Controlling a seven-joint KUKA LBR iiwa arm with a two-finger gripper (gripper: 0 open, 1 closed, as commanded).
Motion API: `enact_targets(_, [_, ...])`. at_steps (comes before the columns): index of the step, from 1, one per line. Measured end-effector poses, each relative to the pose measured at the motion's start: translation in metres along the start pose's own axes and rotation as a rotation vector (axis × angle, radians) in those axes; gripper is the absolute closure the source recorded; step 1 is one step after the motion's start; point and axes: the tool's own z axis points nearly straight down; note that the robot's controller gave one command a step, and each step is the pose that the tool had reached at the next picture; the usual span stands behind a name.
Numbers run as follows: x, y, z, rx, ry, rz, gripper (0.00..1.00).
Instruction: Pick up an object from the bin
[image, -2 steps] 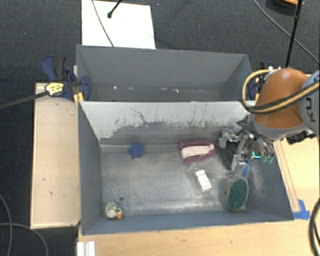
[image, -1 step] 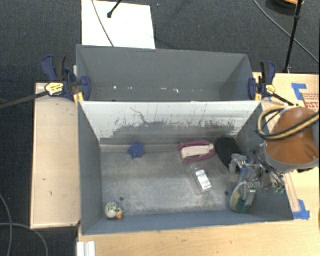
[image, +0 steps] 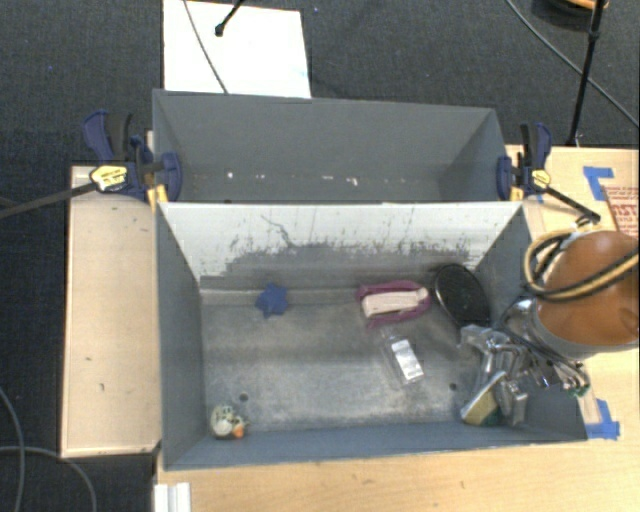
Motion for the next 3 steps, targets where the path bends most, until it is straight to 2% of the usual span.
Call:
enact_targets(1, [0.003, 0.004, 0.003, -0.01, 0.013, -0.006, 1.0])
enact_targets(2, [-0.013, 0.01, -0.109, -0.006, 0.012, -0.037, 1.0])
enact_targets(3, [-0.004, 0.026, -0.184, -0.006, 0.013, -0.076, 1.0])
